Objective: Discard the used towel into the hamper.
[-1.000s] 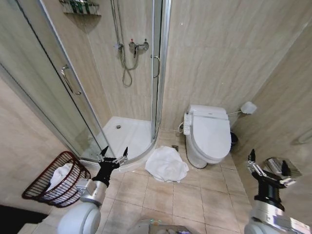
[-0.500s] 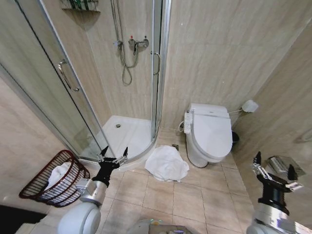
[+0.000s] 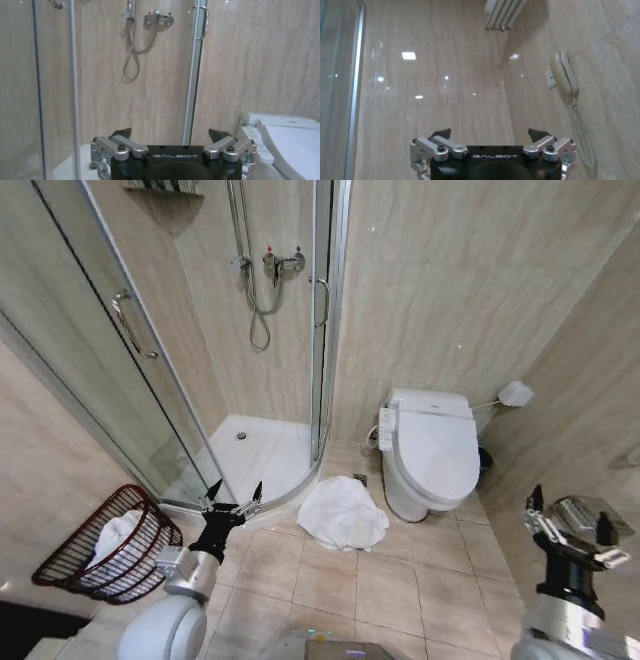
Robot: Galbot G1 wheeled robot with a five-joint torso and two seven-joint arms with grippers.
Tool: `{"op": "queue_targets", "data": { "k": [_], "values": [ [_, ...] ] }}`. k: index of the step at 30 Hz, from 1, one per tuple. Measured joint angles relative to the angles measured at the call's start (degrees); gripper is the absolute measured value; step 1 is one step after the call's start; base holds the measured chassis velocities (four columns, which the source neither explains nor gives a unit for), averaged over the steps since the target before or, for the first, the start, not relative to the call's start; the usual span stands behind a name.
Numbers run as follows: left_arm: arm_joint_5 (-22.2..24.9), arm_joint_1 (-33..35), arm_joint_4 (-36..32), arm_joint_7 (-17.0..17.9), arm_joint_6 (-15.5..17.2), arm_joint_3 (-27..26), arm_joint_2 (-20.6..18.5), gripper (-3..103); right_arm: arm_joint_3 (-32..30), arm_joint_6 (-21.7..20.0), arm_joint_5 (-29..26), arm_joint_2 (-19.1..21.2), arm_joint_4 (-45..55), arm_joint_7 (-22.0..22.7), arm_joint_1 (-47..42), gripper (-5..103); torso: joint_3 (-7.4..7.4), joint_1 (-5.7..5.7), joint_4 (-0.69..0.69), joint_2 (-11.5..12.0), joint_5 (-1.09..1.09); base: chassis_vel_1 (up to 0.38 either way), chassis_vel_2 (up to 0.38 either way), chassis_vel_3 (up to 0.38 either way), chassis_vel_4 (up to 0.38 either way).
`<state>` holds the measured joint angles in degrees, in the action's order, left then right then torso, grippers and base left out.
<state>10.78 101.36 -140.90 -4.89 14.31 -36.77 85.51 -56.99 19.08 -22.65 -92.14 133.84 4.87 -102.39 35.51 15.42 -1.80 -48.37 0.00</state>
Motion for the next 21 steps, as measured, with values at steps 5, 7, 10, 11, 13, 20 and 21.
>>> {"op": "queue_targets", "data": {
  "k": [5,7,10,11,13,20,21],
  "values": [
    [0.00,0.00,0.00,0.00,0.00,0.00,0.00,100,0.21,0.74,1.37,0.00,-1.16,-0.03,-0.09,100,-0.84,-0.64,0.00,1.49,0.00,0.000,0.000,0.000,0.000],
    [0.00,0.00,0.00,0.00,0.00,0.00,0.00,100,0.25,0.90,1.44,0.00,-1.71,-0.04,-0.14,100,-1.20,-0.90,0.00,2.10,0.00,0.000,0.000,0.000,0.000],
    [0.00,0.00,0.00,0.00,0.00,0.00,0.00,100,0.29,0.34,1.65,0.00,-2.14,-0.17,-0.47,100,-1.60,-1.21,0.00,2.83,0.00,0.000,0.000,0.000,0.000],
    [0.00,0.00,0.00,0.00,0.00,0.00,0.00,100,0.37,0.07,1.73,0.00,-2.27,-0.29,-0.70,100,-1.78,-1.34,0.00,3.13,0.00,0.000,0.000,0.000,0.000],
    [0.00,0.00,0.00,0.00,0.00,0.00,0.00,100,0.42,-0.13,1.89,0.00,-2.43,-0.40,-0.84,100,-1.96,-1.46,0.00,3.43,0.00,0.000,0.000,0.000,0.000],
    [0.00,0.00,0.00,0.00,0.00,0.00,0.00,100,1.77,-1.21,1.80,0.00,-4.15,-0.45,-0.80,100,-3.10,-2.36,0.00,5.47,0.01,0.000,0.000,0.000,0.000],
    [0.00,0.00,0.00,0.00,0.00,0.00,0.00,100,1.77,-1.21,1.80,0.00,-4.15,-0.45,-0.80,100,-3.10,-2.36,0.00,5.47,0.01,0.000,0.000,0.000,0.000]
  ]
}}
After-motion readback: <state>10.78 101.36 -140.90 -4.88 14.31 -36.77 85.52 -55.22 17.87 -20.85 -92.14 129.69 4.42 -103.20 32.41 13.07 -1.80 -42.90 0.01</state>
